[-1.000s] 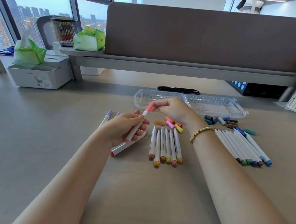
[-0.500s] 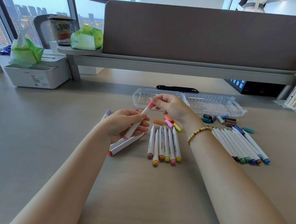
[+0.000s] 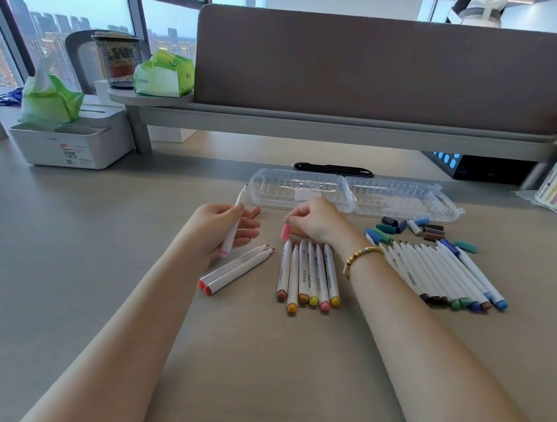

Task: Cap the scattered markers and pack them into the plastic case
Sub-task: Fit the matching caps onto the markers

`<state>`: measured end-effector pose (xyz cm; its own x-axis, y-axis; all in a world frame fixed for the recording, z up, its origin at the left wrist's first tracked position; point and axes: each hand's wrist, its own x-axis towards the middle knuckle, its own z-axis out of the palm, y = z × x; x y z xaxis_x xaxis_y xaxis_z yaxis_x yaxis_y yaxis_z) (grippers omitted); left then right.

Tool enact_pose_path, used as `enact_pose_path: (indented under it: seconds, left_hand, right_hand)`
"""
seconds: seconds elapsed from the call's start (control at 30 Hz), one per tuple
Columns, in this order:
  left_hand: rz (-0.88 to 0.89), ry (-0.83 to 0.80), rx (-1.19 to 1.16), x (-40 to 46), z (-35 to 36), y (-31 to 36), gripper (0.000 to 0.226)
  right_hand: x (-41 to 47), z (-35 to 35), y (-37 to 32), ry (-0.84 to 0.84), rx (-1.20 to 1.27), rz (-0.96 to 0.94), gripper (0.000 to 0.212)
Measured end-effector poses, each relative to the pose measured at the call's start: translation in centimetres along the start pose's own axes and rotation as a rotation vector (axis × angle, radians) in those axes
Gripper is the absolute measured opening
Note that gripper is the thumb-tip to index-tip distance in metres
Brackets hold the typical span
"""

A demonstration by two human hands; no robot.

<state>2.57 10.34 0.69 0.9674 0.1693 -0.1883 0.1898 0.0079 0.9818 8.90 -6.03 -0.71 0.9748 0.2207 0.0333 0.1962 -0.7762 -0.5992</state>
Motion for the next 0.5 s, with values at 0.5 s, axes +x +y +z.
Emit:
enact_pose_path:
  seconds: [0.5]
  left_hand:
    - [-0.050,-0.166,0.053,0.3,0.1,-0.4,0.015]
  right_hand:
    - [0.4,-1.4,2.6,0.007,-0.575,0.116,0.041]
